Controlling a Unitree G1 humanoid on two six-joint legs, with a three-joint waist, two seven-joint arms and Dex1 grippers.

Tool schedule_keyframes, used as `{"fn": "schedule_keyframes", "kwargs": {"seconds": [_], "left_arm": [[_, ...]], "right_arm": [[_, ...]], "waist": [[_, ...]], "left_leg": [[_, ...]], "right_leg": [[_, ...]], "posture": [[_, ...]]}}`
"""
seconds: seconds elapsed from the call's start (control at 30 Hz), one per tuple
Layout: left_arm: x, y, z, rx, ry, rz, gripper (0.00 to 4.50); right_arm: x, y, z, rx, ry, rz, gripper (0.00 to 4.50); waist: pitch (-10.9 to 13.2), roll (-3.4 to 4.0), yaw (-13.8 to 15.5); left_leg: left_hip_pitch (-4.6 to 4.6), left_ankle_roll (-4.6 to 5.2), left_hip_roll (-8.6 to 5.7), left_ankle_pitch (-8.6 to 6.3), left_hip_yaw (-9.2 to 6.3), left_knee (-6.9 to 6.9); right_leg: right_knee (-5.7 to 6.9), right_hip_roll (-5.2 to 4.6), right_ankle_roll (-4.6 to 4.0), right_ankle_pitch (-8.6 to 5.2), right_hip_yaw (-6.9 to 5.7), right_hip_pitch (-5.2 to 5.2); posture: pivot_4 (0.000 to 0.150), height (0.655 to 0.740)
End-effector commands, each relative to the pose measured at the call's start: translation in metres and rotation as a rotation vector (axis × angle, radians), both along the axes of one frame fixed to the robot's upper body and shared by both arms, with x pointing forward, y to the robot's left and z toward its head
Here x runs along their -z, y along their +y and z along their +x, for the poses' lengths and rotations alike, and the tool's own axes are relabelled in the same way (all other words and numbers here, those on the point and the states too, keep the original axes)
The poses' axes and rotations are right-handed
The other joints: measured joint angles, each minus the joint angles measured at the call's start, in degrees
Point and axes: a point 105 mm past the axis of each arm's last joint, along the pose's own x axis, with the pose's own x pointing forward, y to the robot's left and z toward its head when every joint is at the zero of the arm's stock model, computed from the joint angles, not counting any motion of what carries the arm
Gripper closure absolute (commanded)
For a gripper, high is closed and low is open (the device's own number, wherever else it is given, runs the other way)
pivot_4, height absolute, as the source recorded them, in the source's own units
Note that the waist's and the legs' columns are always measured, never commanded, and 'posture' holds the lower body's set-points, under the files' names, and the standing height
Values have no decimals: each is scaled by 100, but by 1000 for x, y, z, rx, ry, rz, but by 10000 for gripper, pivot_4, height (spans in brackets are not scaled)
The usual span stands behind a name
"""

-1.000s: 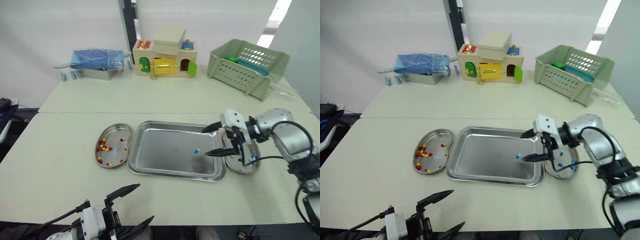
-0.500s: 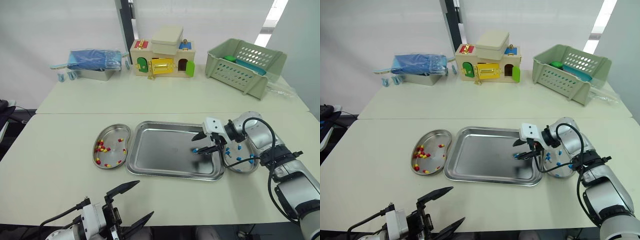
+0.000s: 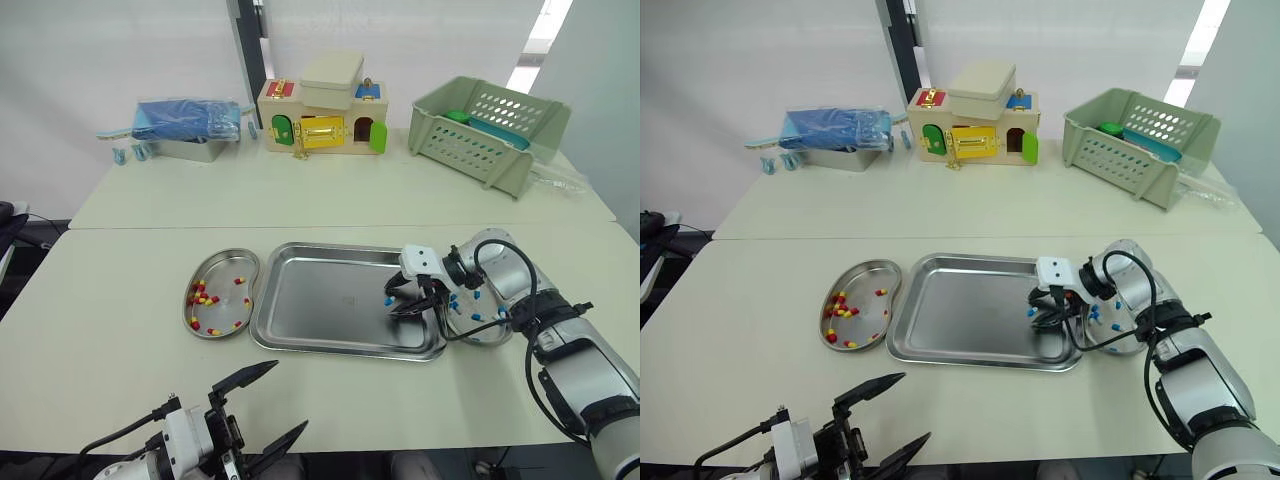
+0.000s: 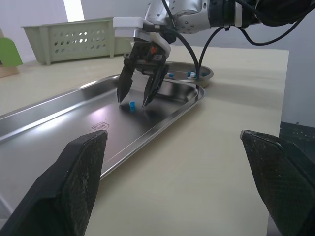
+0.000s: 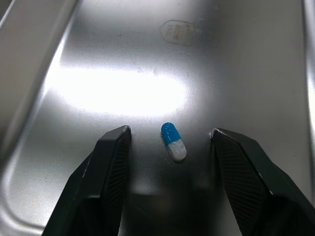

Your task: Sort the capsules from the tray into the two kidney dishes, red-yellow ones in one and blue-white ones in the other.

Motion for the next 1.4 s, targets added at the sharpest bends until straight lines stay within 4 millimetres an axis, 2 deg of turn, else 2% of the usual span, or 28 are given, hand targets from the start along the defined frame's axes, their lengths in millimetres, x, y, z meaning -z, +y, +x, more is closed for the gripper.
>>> {"fn": "schedule_keyframes", "kwargs": {"seconds": [0.03,0.13,0.4,0.43,0.53,0.7,0.83,0.97,1.0,1.07,1.13,1.23,1.33,1.4], "left_arm": [[-5,-2,-3,7,-19,-2,0],[-5,-3,-3,2,-17,0,0],[-5,-2,-4,-2,-14,3,0],[-6,-2,-3,-3,-15,3,0],[-6,-2,-2,-1,-18,3,0],[-8,-1,-1,7,-24,7,0],[-10,1,0,8,-31,13,0],[-11,3,1,13,-33,17,0],[-11,3,2,13,-33,17,0],[-11,3,3,22,-33,16,0],[-12,3,4,27,-32,14,0],[-12,1,7,58,-30,14,0],[-12,2,10,75,-31,18,0],[-14,3,15,76,-33,20,0]], "right_arm": [[-10,3,5,-16,-42,-5,16185],[-7,1,5,-15,-39,-26,22183],[-8,3,6,-22,-41,-24,43631],[-9,3,5,-26,-38,-19,44890],[-11,5,2,-37,-26,10,44890],[-32,1,-6,-11,-25,142,44890],[-57,-21,-21,79,-32,262,44890],[-68,-66,-40,261,-41,308,44890],[-69,-72,-43,290,-44,308,44890],[-70,-96,-53,393,-49,309,44890],[-70,-108,-59,454,-50,307,44890],[-60,-133,-67,564,-60,259,44890],[-48,-138,-66,604,-59,235,44890],[-40,-139,-63,623,-58,228,38648]], "waist": [[0,0,0],[0,0,0],[0,1,0],[-1,1,0],[0,1,0],[1,3,2],[2,4,87],[2,4,148],[2,5,152],[2,5,151],[2,6,142],[1,7,133],[1,7,104],[1,7,85]], "left_leg": [[0,0,0,0,0,0],[0,0,0,0,0,0],[1,0,0,0,0,0],[1,0,0,0,0,0],[1,0,0,0,0,0],[-2,0,0,0,-1,0],[-9,0,-3,0,-6,1],[-10,1,-5,-1,-5,0],[-10,1,-5,-1,-2,0],[-9,1,-5,-1,0,0],[-7,1,-5,-1,1,0],[-2,2,-4,-1,6,0],[2,2,-4,-1,9,0],[3,2,-3,-1,8,0]], "right_leg": [[0,0,0,0,0,0],[0,0,0,0,0,0],[0,0,0,0,0,1],[0,0,0,0,0,1],[0,0,0,0,0,0],[0,0,0,0,0,0],[-4,-3,0,0,-4,0],[-8,-5,0,0,-6,1],[-8,-5,0,0,-4,2],[-6,-5,0,0,-3,3],[-5,-5,0,0,-2,5],[-4,-3,0,0,2,6],[-3,-2,0,0,4,10],[-2,-1,1,0,3,12]], "posture": [[1500,7400],[1500,7400],[1500,7400],[1500,7400],[1500,7400],[1500,7400],[1500,7400],[1500,7400],[1500,7400],[1500,7400],[1500,7400],[1500,7400],[1500,7400],[1500,7400]]}}
